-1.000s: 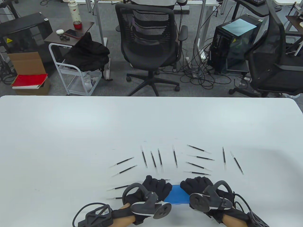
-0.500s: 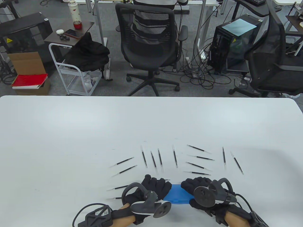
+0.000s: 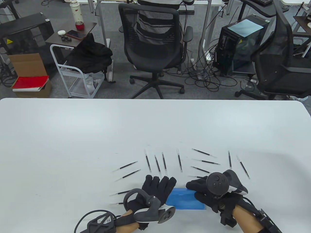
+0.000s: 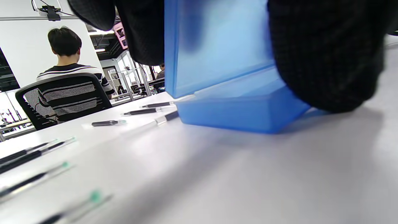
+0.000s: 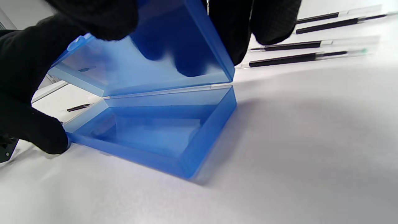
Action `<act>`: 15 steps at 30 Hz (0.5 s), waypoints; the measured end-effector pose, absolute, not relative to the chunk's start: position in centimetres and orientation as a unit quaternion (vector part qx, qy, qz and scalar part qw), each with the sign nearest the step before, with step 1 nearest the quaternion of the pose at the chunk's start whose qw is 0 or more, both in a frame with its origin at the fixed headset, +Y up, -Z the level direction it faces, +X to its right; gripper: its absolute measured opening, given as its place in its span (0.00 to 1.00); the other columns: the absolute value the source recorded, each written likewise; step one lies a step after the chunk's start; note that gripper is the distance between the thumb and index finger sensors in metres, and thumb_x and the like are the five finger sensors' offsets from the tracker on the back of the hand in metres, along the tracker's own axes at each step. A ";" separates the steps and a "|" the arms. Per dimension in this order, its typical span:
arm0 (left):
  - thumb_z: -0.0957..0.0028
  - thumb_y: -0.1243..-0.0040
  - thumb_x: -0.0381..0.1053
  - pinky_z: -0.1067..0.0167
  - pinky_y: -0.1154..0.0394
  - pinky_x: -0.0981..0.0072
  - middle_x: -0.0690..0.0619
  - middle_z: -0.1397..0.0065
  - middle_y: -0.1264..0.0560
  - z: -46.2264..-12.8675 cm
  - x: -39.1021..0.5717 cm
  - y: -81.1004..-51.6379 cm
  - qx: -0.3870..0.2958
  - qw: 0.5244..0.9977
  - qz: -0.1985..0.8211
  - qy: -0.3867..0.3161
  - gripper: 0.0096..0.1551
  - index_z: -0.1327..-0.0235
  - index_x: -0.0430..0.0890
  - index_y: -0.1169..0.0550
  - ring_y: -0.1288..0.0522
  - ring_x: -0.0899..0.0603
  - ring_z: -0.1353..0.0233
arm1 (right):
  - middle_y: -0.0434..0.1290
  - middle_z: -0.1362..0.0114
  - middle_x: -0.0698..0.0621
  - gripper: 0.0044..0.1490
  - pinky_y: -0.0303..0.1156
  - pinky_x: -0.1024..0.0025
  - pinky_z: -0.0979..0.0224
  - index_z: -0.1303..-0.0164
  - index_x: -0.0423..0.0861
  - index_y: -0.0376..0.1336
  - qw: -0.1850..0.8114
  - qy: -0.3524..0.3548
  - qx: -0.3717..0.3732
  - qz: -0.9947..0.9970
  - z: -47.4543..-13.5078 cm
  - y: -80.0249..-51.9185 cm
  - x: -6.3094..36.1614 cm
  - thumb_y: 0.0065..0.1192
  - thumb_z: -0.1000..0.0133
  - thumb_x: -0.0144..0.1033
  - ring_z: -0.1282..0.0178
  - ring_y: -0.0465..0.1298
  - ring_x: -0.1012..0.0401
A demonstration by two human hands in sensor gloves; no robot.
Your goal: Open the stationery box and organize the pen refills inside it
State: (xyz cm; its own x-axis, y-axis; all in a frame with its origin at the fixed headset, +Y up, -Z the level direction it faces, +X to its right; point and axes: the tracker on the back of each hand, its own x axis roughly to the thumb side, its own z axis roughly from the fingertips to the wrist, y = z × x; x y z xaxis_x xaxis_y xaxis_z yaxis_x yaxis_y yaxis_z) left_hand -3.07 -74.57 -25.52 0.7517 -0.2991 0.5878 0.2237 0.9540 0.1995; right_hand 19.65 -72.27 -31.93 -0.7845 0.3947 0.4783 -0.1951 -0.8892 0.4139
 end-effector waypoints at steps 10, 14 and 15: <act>0.63 0.31 0.70 0.21 0.43 0.28 0.40 0.08 0.53 -25.3 -3.1 -74.3 0.062 0.934 -0.151 -0.319 0.77 0.13 0.43 0.59 0.42 0.26 0.13 | 0.78 0.22 0.44 0.37 0.64 0.41 0.20 0.22 0.52 0.66 0.199 0.217 0.272 0.916 -34.7 -72.6 20.1 0.57 0.43 0.50 0.26 0.73 0.44; 0.62 0.32 0.71 0.21 0.44 0.28 0.38 0.08 0.56 -25.2 -3.1 -74.2 0.060 0.934 -0.157 -0.316 0.76 0.12 0.42 0.59 0.46 0.24 0.13 | 0.80 0.25 0.44 0.37 0.64 0.40 0.20 0.21 0.55 0.65 0.213 0.212 0.265 0.916 -35.3 -73.1 20.4 0.56 0.43 0.51 0.27 0.73 0.44; 0.62 0.33 0.71 0.21 0.44 0.28 0.38 0.08 0.57 -25.2 -3.1 -74.2 0.059 0.934 -0.158 -0.315 0.76 0.12 0.42 0.58 0.46 0.24 0.13 | 0.81 0.25 0.44 0.37 0.64 0.40 0.20 0.21 0.55 0.65 0.210 0.206 0.264 0.918 -35.3 -73.1 20.4 0.55 0.43 0.50 0.28 0.73 0.44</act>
